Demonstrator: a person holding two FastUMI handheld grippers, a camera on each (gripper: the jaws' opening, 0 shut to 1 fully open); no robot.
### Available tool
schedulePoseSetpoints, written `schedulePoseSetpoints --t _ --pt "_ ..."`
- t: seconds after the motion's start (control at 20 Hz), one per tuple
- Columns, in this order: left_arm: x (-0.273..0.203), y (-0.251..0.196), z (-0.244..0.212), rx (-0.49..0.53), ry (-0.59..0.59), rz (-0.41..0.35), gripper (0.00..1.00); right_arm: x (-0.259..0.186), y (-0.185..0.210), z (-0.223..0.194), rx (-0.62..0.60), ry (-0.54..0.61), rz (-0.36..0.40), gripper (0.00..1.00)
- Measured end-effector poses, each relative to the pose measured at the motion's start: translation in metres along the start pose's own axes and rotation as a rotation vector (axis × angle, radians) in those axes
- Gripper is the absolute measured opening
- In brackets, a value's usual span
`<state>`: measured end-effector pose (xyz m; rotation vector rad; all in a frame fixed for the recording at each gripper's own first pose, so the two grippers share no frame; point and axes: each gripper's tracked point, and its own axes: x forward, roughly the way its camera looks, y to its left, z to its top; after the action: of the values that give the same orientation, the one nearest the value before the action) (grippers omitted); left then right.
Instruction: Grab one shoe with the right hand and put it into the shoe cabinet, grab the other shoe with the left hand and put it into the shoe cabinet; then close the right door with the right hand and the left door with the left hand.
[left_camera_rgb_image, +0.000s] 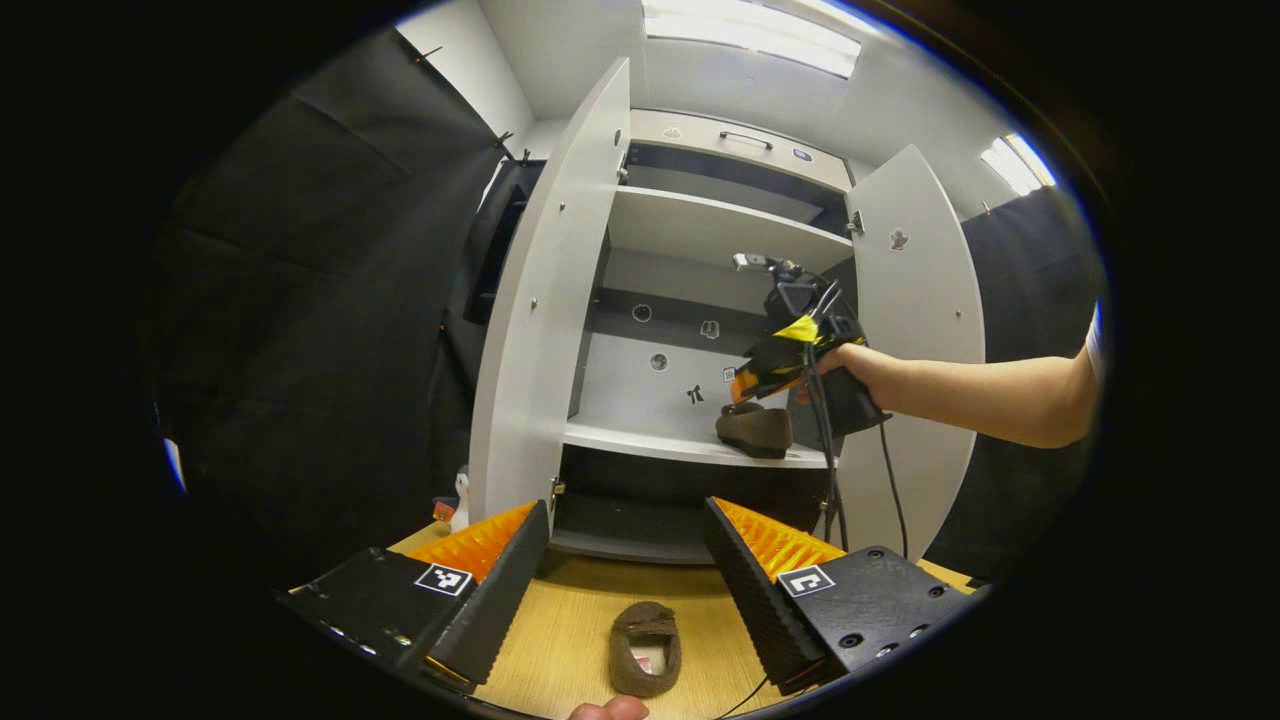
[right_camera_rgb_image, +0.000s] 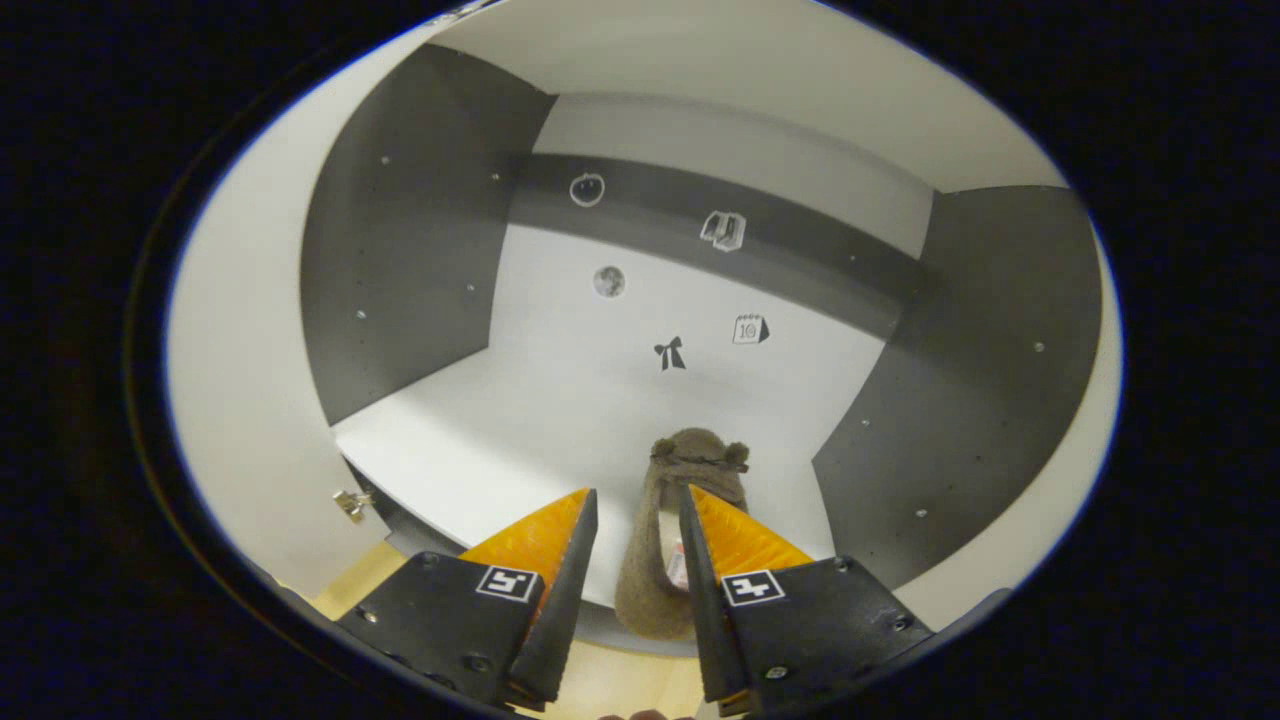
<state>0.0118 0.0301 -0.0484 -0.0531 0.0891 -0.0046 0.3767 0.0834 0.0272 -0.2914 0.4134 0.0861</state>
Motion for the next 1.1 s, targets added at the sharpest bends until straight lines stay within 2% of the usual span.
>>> schedulePoseSetpoints --t 0.05,0.1,0.15,0.2,0.25,0.3,0.35,0.6,1.05,1.1 --pt "0.001 -0.003 0.0 -0.002 0.002 -0.007 0.95 -0.017 -0.003 0.002 -0.003 -0.041 -0.004 0.63" --pt "0.002 -0.005 -0.001 -0.002 0.003 -0.012 0.95 -0.034 -0.002 0.005 -0.002 -0.077 -0.004 0.81" --pt "0.002 -0.008 -0.002 -0.001 0.005 -0.016 0.95 -0.051 0.0 0.003 0.001 -0.109 0.0 0.85" --pt "0.002 -0.01 -0.003 0.001 0.006 -0.021 0.95 -0.068 0.002 0.001 0.006 -0.141 0.006 0.81" --pt "0.003 -0.012 -0.003 0.004 0.007 -0.026 0.95 -0.084 0.002 -0.002 0.017 -0.173 0.003 0.82" --pt "0.003 -0.014 -0.004 0.008 0.01 -0.032 0.95 -0.097 0.003 -0.007 0.029 -0.204 0.004 0.91" --pt "0.002 -0.017 -0.004 0.012 0.011 -0.036 0.95 -0.111 0.005 -0.014 0.044 -0.233 0.004 0.87" --pt "-0.002 -0.027 -0.005 0.023 0.012 -0.052 0.95 -0.168 0.01 -0.055 0.104 -0.379 -0.003 0.94" --pt "-0.009 -0.049 -0.025 0.052 0.055 -0.074 0.95 -0.219 0.003 -0.168 0.209 -0.391 -0.084 0.94" --pt "-0.009 -0.051 -0.028 0.052 0.062 -0.077 0.95 -0.223 0.002 -0.178 0.219 -0.394 -0.096 0.98"
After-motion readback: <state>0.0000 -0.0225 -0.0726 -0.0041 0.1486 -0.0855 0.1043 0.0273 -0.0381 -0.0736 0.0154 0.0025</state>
